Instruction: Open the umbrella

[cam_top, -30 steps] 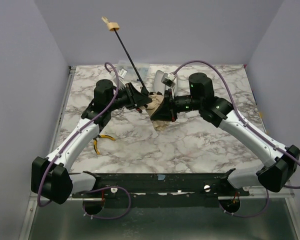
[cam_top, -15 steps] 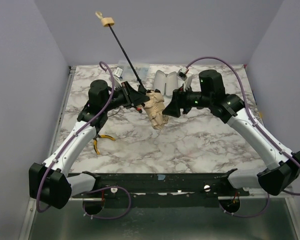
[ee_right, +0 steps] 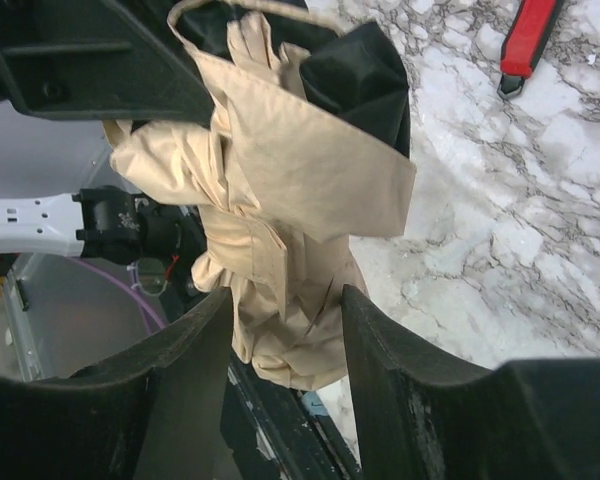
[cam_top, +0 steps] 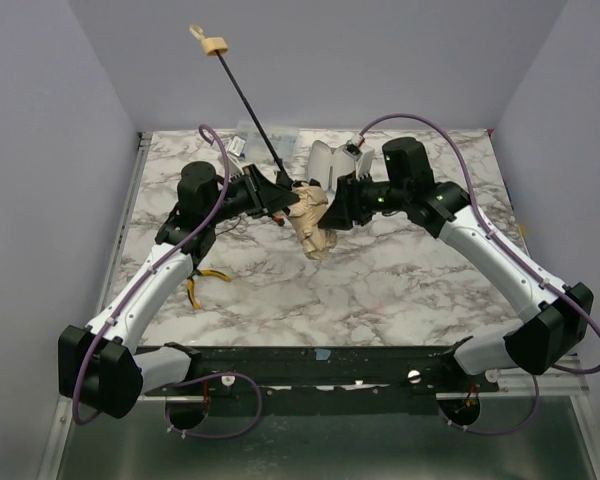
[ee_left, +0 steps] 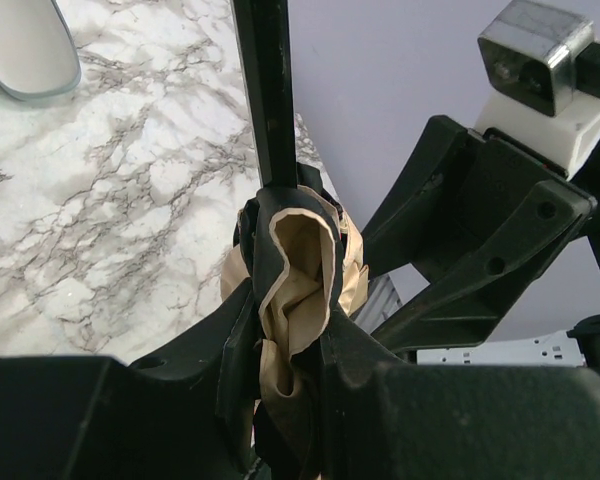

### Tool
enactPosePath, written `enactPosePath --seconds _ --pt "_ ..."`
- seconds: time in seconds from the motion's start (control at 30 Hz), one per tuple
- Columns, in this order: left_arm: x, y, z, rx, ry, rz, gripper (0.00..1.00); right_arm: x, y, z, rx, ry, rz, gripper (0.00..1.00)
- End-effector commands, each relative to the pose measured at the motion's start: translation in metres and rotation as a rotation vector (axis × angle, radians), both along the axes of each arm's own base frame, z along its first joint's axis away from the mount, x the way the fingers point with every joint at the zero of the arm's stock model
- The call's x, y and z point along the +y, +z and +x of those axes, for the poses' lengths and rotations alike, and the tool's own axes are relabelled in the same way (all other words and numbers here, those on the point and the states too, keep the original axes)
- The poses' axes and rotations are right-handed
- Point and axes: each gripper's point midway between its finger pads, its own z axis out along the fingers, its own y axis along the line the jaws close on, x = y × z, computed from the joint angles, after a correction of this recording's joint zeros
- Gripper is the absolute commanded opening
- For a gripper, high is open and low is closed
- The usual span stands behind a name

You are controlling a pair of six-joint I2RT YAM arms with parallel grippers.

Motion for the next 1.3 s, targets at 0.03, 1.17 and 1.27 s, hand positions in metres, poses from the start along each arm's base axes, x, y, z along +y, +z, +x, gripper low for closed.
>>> enactPosePath --seconds 0.03,1.17,1.27 --pt "-0.003 0.017 -0.001 -0.075 0.016 0.016 0.00 0.011 0.026 0.012 -0.047 -0.003 0.057 0.49" --pt "-0.013 0.012 0.010 -0.028 0.034 0.019 0.00 0.023 0.012 0.007 -0.057 0.044 0.038 0.40" --pt "-0.013 0.014 0.014 -0.031 0.042 0.020 0.00 0.022 0.005 -0.001 -0.038 0.056 0.029 0.41"
